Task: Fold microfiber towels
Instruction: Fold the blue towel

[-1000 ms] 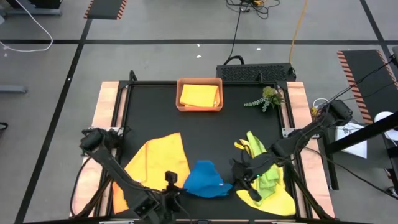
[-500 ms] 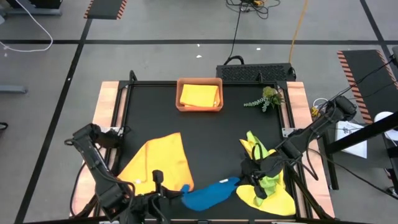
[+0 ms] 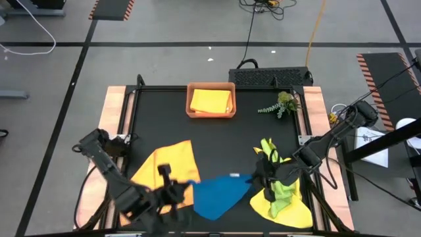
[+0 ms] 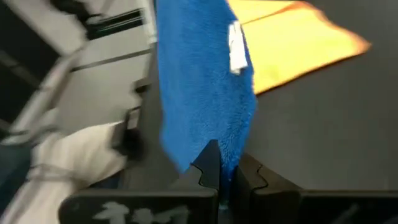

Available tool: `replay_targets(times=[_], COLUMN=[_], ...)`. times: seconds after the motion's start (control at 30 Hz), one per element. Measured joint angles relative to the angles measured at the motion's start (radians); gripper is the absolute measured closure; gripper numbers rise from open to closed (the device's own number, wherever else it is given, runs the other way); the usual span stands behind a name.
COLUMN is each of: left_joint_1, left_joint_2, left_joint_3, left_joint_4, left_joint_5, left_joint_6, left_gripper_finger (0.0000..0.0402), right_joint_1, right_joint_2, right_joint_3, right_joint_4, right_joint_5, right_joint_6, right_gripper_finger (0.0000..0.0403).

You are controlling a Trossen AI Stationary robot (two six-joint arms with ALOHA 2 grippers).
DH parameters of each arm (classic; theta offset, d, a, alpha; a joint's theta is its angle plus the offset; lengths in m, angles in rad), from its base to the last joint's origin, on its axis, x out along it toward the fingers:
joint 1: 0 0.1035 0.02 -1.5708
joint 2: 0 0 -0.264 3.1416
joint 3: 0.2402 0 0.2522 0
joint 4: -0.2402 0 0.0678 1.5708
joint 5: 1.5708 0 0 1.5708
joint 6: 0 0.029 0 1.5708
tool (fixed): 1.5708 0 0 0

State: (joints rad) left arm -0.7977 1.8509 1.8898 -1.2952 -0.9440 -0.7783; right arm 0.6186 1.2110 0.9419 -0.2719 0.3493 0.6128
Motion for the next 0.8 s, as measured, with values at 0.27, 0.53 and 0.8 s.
replay_targets(times=[0.27,0.53,0.8], left_joint_1=[0.154,0.157,0.068], left_joint_2=[0.0,0.001,0.0], left_joint_3=[-0.108,-0.053,0.116], left_joint_4=[-0.166,-0.17,-0.147], left_joint_5=[0.148,0.211,0.229], left_joint_6=[-0.143,-0.124,-0.121], left_gripper_finger=[0.0401,0.0401,0.0401], right_joint_1=[-0.074,-0.082,-0.024], right_joint_2=[0.0,-0.008,-0.009], right_joint_3=[0.0,0.001,0.001], right_joint_4=[-0.034,0.167,0.433], right_joint_5=[0.188,0.018,-0.19], right_joint_6=[-0.036,-0.109,-0.128], right_gripper_finger=[0.0403,0.0403,0.0403])
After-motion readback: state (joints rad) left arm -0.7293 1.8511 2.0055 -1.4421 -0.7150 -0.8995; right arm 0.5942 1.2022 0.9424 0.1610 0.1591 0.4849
